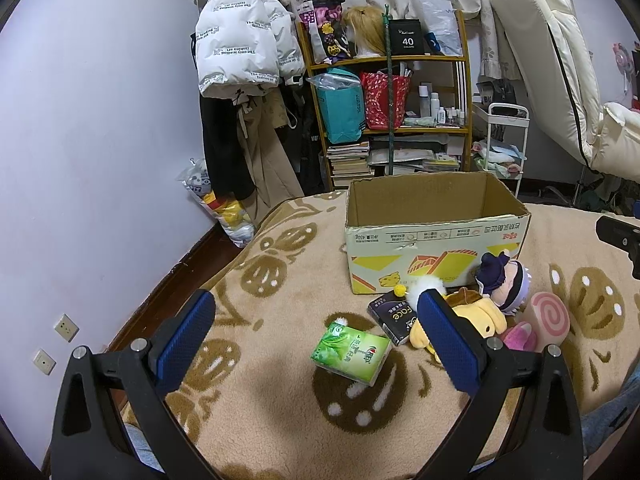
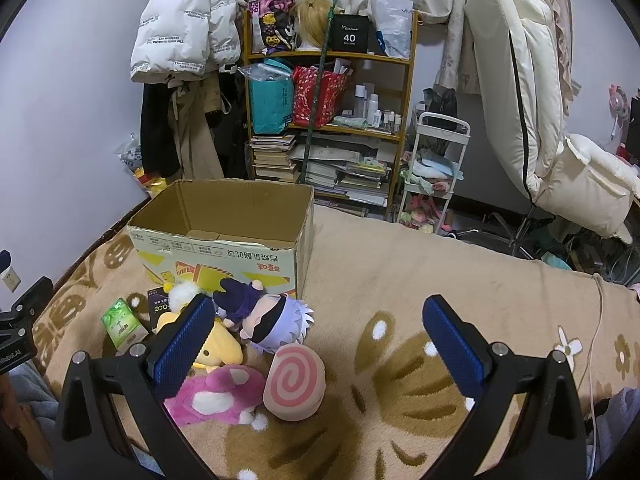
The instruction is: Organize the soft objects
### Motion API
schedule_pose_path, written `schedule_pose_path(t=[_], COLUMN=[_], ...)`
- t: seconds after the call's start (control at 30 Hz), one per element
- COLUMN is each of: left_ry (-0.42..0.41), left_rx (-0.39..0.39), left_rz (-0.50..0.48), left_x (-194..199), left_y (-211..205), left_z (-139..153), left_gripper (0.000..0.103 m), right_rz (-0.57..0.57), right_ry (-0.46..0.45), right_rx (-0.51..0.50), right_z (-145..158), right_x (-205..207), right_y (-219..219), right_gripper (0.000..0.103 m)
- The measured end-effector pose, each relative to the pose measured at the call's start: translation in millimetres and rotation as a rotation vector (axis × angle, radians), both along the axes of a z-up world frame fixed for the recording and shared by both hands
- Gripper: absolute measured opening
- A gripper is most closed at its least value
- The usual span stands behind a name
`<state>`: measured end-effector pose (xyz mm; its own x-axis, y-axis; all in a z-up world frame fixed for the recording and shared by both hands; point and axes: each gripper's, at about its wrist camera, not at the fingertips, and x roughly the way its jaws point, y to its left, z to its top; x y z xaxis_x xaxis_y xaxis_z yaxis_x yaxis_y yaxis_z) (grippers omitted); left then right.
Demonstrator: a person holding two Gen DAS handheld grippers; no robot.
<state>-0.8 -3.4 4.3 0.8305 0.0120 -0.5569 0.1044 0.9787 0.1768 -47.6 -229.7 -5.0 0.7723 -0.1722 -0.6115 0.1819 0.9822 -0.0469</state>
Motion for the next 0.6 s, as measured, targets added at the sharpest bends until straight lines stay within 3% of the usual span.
schedule_pose_path(t=[0.6], left_ry=[-0.002], left_rx=[0.004], left_rz=[-0.002], left_x=[-1.5], left_y=[2.3], left_z=[1.1], left_gripper=[0.100], right_rz=[0.002], right_ry=[0.001], right_rx=[0.005], right_z=[-1.2], right_x=[0.3], right_y=[1.3], right_gripper=[0.103])
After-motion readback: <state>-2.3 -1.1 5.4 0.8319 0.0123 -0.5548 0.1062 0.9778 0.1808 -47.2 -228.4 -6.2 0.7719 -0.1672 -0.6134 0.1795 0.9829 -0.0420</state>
